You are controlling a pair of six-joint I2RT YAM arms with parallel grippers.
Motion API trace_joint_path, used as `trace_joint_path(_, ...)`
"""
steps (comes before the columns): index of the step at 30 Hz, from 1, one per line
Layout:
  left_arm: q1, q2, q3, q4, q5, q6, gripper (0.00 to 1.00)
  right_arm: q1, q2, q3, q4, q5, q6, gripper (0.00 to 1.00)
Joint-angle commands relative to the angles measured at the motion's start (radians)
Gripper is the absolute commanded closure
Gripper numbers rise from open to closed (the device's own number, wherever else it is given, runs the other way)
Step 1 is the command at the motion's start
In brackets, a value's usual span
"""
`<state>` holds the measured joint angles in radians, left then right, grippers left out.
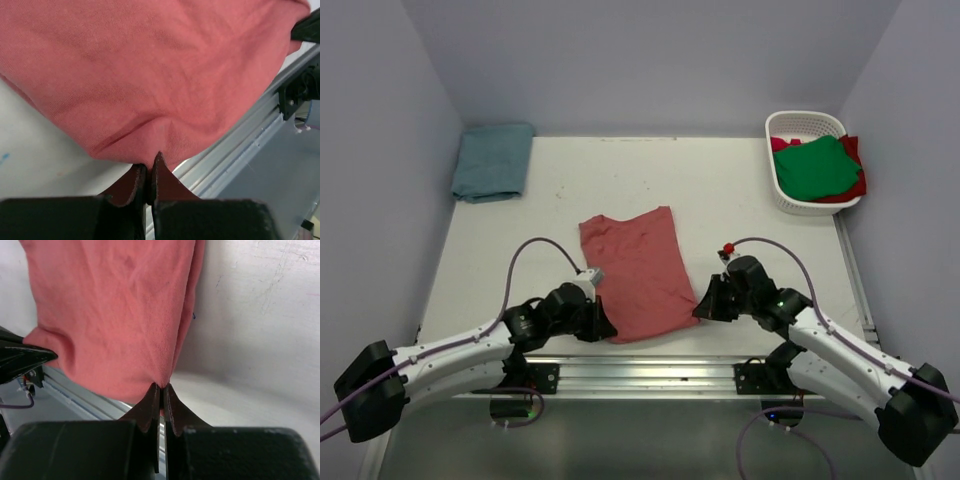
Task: Fold and stack the t-shirts
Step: Grab one side of the 2/3 rectangular tshirt with both arms, then fold the long partially folded tshirt into a neat square
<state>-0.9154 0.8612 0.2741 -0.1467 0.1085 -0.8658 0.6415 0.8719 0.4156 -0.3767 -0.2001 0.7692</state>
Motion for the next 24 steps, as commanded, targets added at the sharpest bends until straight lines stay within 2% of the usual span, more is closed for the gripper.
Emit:
trace_joint_path(1, -0.045, -0.059, -0.009, -0.103, 0.025, -0.101, 1.0, 0.001, -0.076, 0.084, -0.181, 0.01, -0.034, 1.0)
trace_joint_path(5, -0.056, -0.119, 0.04, -0.191, -0.029, -0.11, 1.0, 0.003, -0.143, 0.133, -0.238, -0.001, -0.044, 1.0)
trace_joint_path(10, -0.057, -0.2, 0.215, -0.345, -0.157, -0.085, 1.0, 0.001, -0.215, 0.225, -0.319, 0.001, -0.07, 1.0)
trace_joint_path(15, -0.057, -0.225, 0.355, -0.404, -0.254, -0.029, 1.0, 0.003, -0.226, 0.296, -0.344, 0.034, -0.108, 1.0)
trace_joint_path(20, -0.057, -0.163, 0.399, -0.396, -0.41, 0.049, 1.0, 0.003, -0.123, 0.339, -0.262, 0.132, -0.177, 1.0)
trace_joint_path(24, -0.054, -0.056, 0.418, -0.323, -0.553, 0.119, 1.0, 0.0, 0.08, 0.409, -0.134, 0.224, -0.237, 1.0)
